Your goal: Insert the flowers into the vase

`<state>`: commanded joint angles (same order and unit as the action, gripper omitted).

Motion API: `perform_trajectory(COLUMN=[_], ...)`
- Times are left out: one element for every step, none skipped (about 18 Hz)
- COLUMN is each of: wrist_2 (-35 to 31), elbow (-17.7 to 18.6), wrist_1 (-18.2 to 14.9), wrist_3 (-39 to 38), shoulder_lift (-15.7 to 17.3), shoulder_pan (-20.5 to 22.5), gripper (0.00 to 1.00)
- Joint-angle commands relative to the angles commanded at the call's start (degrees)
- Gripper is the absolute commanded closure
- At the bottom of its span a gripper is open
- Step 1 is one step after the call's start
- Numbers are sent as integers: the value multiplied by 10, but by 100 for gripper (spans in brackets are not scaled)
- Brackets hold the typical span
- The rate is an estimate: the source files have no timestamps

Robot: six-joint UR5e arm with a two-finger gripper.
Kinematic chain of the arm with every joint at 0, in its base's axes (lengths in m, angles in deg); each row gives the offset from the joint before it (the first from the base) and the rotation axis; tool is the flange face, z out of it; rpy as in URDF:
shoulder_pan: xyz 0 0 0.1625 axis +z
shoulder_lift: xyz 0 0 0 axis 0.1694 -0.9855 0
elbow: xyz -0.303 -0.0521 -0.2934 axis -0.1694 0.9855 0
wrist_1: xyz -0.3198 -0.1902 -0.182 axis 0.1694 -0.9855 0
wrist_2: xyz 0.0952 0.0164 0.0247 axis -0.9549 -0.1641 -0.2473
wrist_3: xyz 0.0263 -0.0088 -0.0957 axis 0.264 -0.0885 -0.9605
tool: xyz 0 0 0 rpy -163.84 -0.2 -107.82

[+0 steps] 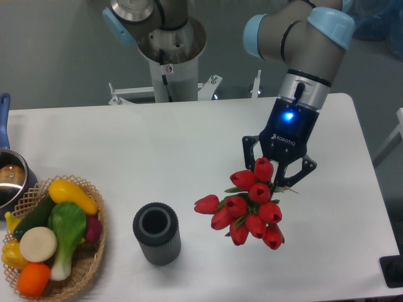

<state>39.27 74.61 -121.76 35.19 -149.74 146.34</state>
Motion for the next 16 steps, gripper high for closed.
perform_trajectory(wrist_2=[0, 0, 1, 5, 14, 26, 36, 46, 52, 55, 56, 62, 79, 102, 128, 158], elbow=[0, 1, -3, -7, -7, -5, -5, -5, -3, -2, -2, -2, -2, -1, 1, 2], wrist_1=[0, -1, -1, -1, -1, -1, -1, -1, 0, 0, 0, 0, 0, 0, 0, 0], wrist_3=[-4, -13, -20, -26, -27, -26, -25, -25, -25, -25, -26, -26, -26, -26, -26, -26], shoulder_lift=[-1, 0, 0, -1, -1, -2, -2, -3, -4, -4, -5, -5, -5, -6, -8, -8], shoulder_pan=[-2, -3, -3, -4, -4, -4, -3, -4, -9, -13, -20, -27, -29, -30, -30, -30], gripper=[67, 67, 67, 67, 67, 67, 67, 67, 67, 67, 67, 67, 67, 67, 67, 67])
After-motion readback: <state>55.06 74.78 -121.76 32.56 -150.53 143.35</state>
